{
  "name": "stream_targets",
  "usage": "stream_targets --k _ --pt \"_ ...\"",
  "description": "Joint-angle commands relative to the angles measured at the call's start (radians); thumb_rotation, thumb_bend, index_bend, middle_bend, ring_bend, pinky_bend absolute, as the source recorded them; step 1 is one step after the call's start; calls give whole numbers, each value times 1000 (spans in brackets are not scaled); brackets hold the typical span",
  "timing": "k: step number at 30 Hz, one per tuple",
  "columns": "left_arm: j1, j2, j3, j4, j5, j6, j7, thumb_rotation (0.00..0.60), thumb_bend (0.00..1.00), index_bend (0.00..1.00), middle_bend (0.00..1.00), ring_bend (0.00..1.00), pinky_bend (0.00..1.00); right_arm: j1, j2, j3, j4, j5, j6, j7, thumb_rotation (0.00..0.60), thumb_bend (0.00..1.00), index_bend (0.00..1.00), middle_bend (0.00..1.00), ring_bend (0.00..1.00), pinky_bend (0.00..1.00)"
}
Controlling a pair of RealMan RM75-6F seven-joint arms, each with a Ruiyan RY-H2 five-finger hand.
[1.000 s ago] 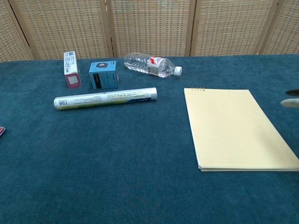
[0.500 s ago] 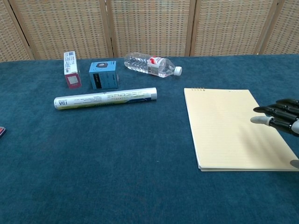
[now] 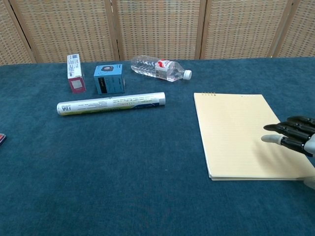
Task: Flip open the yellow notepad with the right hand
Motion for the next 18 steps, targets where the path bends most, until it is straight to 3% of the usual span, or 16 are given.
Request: stream_targets --k 1,18 --pt "1 0 0 0 -1 0 -1 600 0 0 0 0 0 3 -6 -4 5 -3 1 0 600 363 0 0 0 0" --pt "0 4 -2 -1 -3 -2 -10 600 0 0 0 0 0 22 -48 6 42 34 -20 1 600 403 0 0 0 0"
